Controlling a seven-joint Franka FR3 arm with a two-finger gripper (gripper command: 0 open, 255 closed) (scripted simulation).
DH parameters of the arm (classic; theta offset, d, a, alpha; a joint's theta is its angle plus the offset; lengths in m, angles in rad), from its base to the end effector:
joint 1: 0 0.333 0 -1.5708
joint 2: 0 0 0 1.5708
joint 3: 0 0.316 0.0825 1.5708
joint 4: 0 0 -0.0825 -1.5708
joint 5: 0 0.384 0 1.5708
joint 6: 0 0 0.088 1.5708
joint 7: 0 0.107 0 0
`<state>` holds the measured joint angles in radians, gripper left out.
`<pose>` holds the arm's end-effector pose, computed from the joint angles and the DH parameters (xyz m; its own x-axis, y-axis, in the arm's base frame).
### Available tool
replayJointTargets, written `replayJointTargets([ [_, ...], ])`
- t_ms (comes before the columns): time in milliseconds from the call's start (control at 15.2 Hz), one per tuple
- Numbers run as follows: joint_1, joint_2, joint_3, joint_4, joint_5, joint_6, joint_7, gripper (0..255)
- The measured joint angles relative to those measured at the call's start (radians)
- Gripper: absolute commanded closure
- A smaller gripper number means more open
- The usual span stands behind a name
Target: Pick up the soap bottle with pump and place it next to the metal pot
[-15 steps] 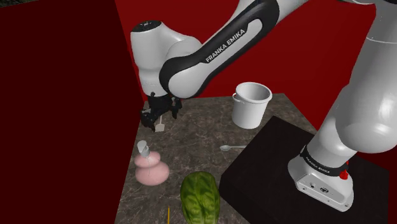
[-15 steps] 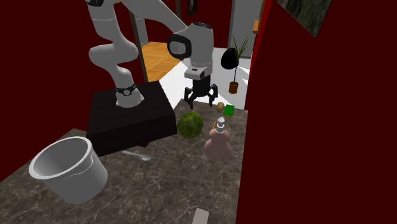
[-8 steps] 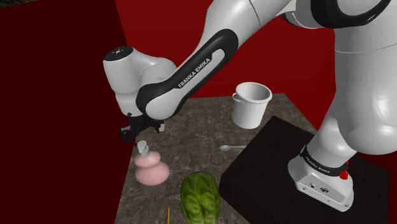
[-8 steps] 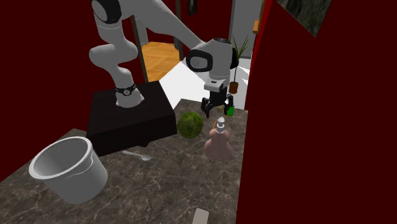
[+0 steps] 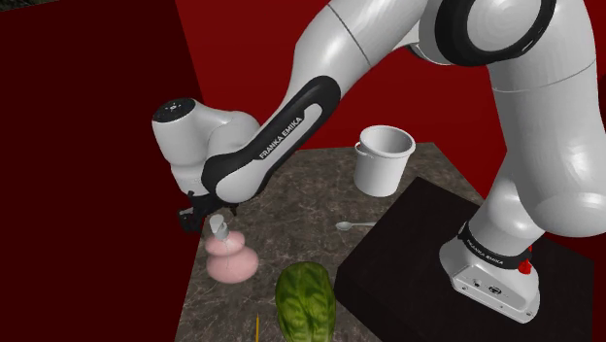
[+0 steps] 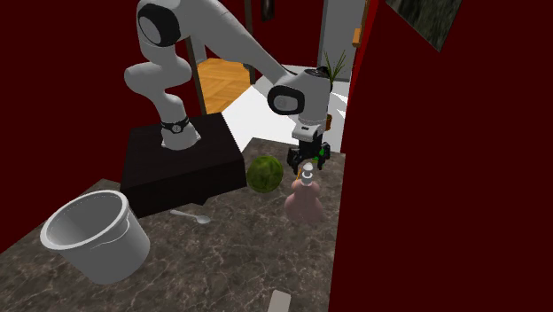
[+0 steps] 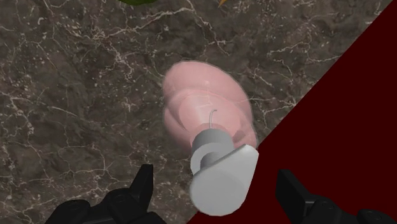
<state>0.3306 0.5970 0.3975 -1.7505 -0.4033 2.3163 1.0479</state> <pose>0.5185 0.4191 0.2540 0.9902 -0.1120 0.0840 -0.1140 -0.9933 0.0201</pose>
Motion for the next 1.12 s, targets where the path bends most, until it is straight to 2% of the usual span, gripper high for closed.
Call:
replayJointTargets([
  [528, 0.008, 0.027, -0.010, 0.005, -0.013, 0.021, 0.009, 0],
  [594, 0.008, 0.027, -0.010, 0.005, -0.013, 0.021, 0.009, 255],
  [1122, 0.008, 0.027, -0.010, 0.005, -0.013, 0.021, 0.009, 255],
])
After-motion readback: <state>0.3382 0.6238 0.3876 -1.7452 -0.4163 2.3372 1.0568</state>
